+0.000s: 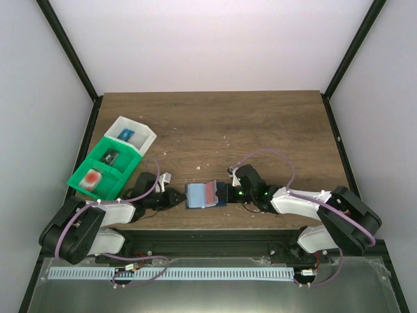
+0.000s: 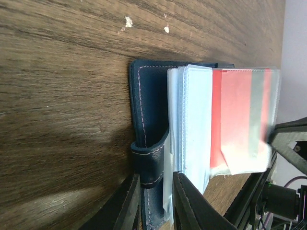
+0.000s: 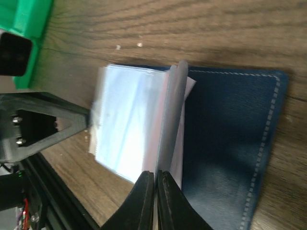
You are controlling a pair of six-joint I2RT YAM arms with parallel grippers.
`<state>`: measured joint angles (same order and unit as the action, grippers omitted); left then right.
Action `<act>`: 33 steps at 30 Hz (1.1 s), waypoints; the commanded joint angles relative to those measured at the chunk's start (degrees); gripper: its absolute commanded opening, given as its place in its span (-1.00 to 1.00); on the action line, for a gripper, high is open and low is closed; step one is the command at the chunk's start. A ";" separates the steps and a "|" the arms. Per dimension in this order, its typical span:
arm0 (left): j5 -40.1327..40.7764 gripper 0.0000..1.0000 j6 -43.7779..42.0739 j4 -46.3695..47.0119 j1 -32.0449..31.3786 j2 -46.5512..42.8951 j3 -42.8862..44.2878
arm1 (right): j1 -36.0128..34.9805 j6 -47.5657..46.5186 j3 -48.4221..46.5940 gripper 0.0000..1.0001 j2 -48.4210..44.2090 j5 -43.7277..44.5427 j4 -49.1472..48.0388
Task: Take the credit cards out of the card holder
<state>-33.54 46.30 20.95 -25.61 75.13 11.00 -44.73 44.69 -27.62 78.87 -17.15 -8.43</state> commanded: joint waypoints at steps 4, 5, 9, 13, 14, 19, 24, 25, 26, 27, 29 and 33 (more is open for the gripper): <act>-0.39 -0.54 -0.39 1.42 -0.50 0.37 -0.59 | 0.32 0.29 -0.42 -0.92 -1.98 -1.91 -2.61; -0.39 -0.53 -0.42 1.38 -0.50 0.37 -0.63 | 0.34 0.30 -0.44 -0.92 -1.84 -1.86 -2.58; -0.30 -0.52 -0.52 1.23 -0.50 0.50 -0.61 | 0.34 0.54 -0.95 -0.61 -2.11 0.84 0.09; -0.30 -0.52 -0.76 0.99 -0.50 0.39 -0.58 | 0.32 0.32 -2.20 -0.46 -4.05 5.11 5.20; -0.30 -0.51 -0.83 0.94 -0.50 0.42 -0.52 | 0.30 0.20 -2.44 -0.44 -4.89 5.92 6.13; -0.21 -0.51 -0.93 0.67 -0.50 0.36 -0.44 | 0.35 0.11 -3.27 -0.35 -5.99 6.71 7.12; -0.23 -0.51 -0.80 0.58 -0.58 0.28 -0.26 | 0.35 0.31 -3.45 -0.34 -3.32 4.36 4.72; -0.21 -0.51 -0.79 0.51 -0.59 0.20 -0.28 | 0.35 0.35 -3.60 -0.34 -2.60 4.05 4.33; -0.21 -0.51 -0.80 0.50 -0.59 0.15 -0.40 | 0.35 0.40 -3.69 -0.34 -1.95 3.71 3.91; -0.21 -0.51 -0.84 0.43 -0.59 0.11 -0.45 | 0.35 0.47 -3.80 -0.34 -1.22 3.32 3.56; -0.22 -0.51 -0.79 0.40 -0.59 0.11 -0.50 | 0.30 0.49 -4.01 -0.33 0.28 2.88 2.86; -0.19 -0.51 -0.79 0.41 -0.59 0.10 -0.40 | 0.35 0.47 -4.52 -0.34 2.50 2.39 1.80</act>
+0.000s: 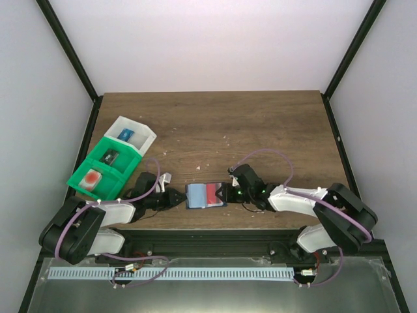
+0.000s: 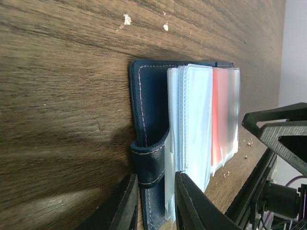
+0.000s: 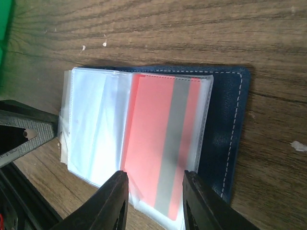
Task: Take the credit cards out of the card holder
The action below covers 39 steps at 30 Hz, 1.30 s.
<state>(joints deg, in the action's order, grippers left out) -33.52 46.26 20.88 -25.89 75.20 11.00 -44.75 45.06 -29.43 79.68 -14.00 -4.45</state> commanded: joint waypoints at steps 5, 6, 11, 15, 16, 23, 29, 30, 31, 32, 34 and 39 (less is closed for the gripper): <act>-0.23 -0.51 -0.73 0.47 -0.30 0.12 -0.46 | 0.37 -0.15 -2.71 -0.33 3.20 0.06 -2.33; -0.23 -0.51 -0.77 0.52 -0.30 0.12 -0.41 | 0.37 -0.23 -2.66 -0.33 3.47 0.36 -2.20; -0.32 -0.51 -0.80 0.47 -0.30 0.04 -0.46 | 0.37 -0.32 -2.83 -0.32 5.05 0.88 -2.14; -0.41 -0.51 -0.66 0.47 -0.30 0.04 -0.46 | 0.34 -0.43 -3.25 -0.30 6.11 1.25 -1.57; -0.41 -0.51 -0.65 0.47 -0.30 -0.01 -0.41 | 0.31 -0.45 -3.19 -0.29 6.22 1.31 -1.56; -0.41 -0.51 -0.51 0.73 -0.30 0.12 -0.33 | 0.28 0.50 -3.10 -0.27 6.20 -2.07 -3.96; -0.41 -0.51 -0.38 0.74 -0.46 0.12 -0.45 | 0.24 2.40 -2.17 -0.23 5.64 -5.69 -8.41; -0.41 -0.51 -0.38 0.73 -0.47 0.08 -0.42 | 0.27 2.52 -2.13 -0.23 5.44 -5.91 -8.87; -0.33 -0.51 -0.40 0.66 -0.52 0.05 -0.49 | 0.28 2.64 -2.06 -0.23 5.39 -6.18 -9.13; -0.37 -0.51 -0.31 0.73 -0.56 0.04 -0.54 | 0.28 2.73 -2.07 -0.22 5.26 -6.44 -9.37; -0.26 -0.51 -0.30 0.71 -0.65 0.04 -0.53 | 0.26 2.91 -2.05 -0.22 5.22 -7.16 -9.99; -0.14 -0.51 -0.23 0.82 -0.82 0.09 -0.53 | 0.28 4.03 -1.62 -0.21 4.69 -9.28 -11.75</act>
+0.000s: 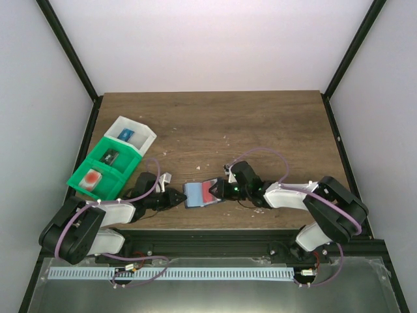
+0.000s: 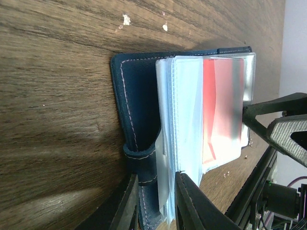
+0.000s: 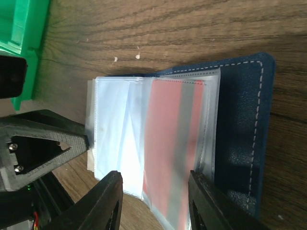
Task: Take the credit cards out of the card holder
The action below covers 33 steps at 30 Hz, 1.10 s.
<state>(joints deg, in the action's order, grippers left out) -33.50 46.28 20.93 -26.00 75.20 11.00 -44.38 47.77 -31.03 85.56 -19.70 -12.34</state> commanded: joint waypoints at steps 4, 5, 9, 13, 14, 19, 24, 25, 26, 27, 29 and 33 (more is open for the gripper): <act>-0.17 -0.51 -0.23 0.78 -0.82 0.14 -0.50 | -0.09 1.43 -0.14 -0.21 -2.30 -3.71 -4.00; -0.19 -0.51 -0.23 0.78 -0.81 0.13 -0.54 | -0.09 1.40 -0.19 -0.21 -2.47 -3.78 -4.01; -0.17 -0.51 -0.23 0.87 -0.83 0.13 -0.53 | -0.09 1.73 -0.36 -0.20 -2.42 -5.13 -4.56; -0.17 -0.51 -0.23 0.87 -0.89 0.12 -0.54 | -0.14 1.93 -0.44 -0.20 -2.28 -5.60 -4.96; -0.17 -0.51 -0.29 0.91 -0.90 0.12 -0.55 | -0.05 1.85 -0.54 -0.20 -2.32 -5.72 -5.03; -0.17 -0.51 -0.20 0.87 -0.90 0.11 -0.50 | -0.11 1.74 -0.83 -0.18 -2.33 -6.40 -4.99; -0.32 -0.51 -0.13 0.78 -0.98 -0.01 -0.50 | -0.16 1.62 -1.36 -0.13 -2.07 -7.23 -4.96; -0.34 -0.51 0.00 0.78 -0.98 -0.09 -0.50 | -0.18 1.60 -1.56 -0.12 -2.02 -7.36 -4.89; -0.42 -0.51 -0.01 0.78 -0.98 -0.13 -0.53 | -0.18 1.51 -1.76 -0.12 -2.06 -7.51 -4.78; -0.44 -0.50 0.02 0.70 -0.98 -0.26 -0.54 | -0.25 1.49 -1.89 -0.12 -2.02 -7.58 -4.72; -0.43 -0.50 0.08 0.69 -0.98 -0.47 -0.63 | -0.39 1.54 -2.46 -0.11 -1.81 -7.75 -4.51; -0.61 -0.50 0.38 0.94 -0.98 -0.58 -0.60 | -0.98 1.87 -4.03 -0.09 -0.98 -8.07 -4.53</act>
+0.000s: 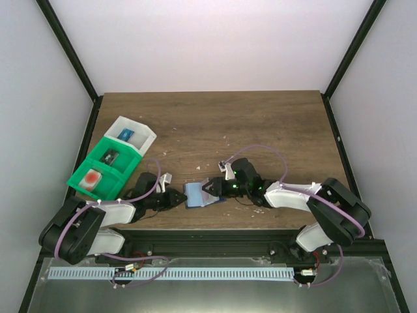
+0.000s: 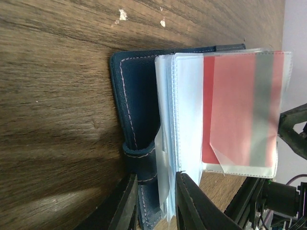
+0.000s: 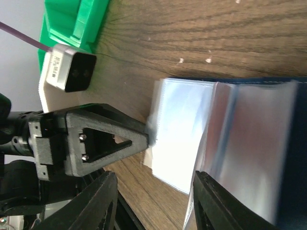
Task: Take the credit cards out of the card holder
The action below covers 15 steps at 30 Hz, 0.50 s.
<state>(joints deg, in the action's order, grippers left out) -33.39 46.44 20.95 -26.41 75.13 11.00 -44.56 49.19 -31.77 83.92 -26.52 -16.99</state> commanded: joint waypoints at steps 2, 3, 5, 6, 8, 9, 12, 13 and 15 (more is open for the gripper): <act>-0.72 -0.50 0.30 0.91 -0.57 -0.64 -0.70 | -1.41 0.53 -4.25 -0.09 1.54 -1.49 0.06; -0.65 -0.49 0.34 1.12 -0.57 -0.71 -0.88 | -1.82 0.48 -4.74 -0.08 1.97 -1.63 0.05; -0.63 -0.49 0.66 1.82 -0.57 -0.74 -1.34 | -2.79 0.40 -5.60 -0.07 2.80 -1.69 0.06; -0.74 -0.49 0.87 2.17 -0.57 -0.59 -1.34 | -3.14 0.37 -5.93 -0.06 3.04 -1.65 0.09; -1.67 -0.49 0.95 2.33 -0.57 -0.04 -0.99 | -3.64 0.66 -6.06 -0.05 3.17 -1.61 -0.49; -2.07 -0.49 0.99 2.30 -0.57 0.08 -0.83 | -3.85 0.77 -6.07 -0.05 3.26 -1.61 -0.94; -2.05 -0.46 0.89 2.13 -0.57 -0.60 -0.84 | -4.53 0.70 -7.38 -0.04 4.16 -1.86 -0.80; -1.89 -0.46 0.87 2.15 -0.57 -0.93 -0.87 | -4.83 0.52 -7.98 -0.04 4.68 -2.03 -0.59; -1.89 -0.45 0.85 2.05 -0.52 -1.27 -0.73 | -5.11 0.49 -8.85 -0.04 5.67 -2.52 -0.12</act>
<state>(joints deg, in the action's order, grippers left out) -34.61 47.59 21.39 -26.68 74.85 10.37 -48.71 49.87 -37.10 87.85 -27.79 -17.02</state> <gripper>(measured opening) 0.272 0.480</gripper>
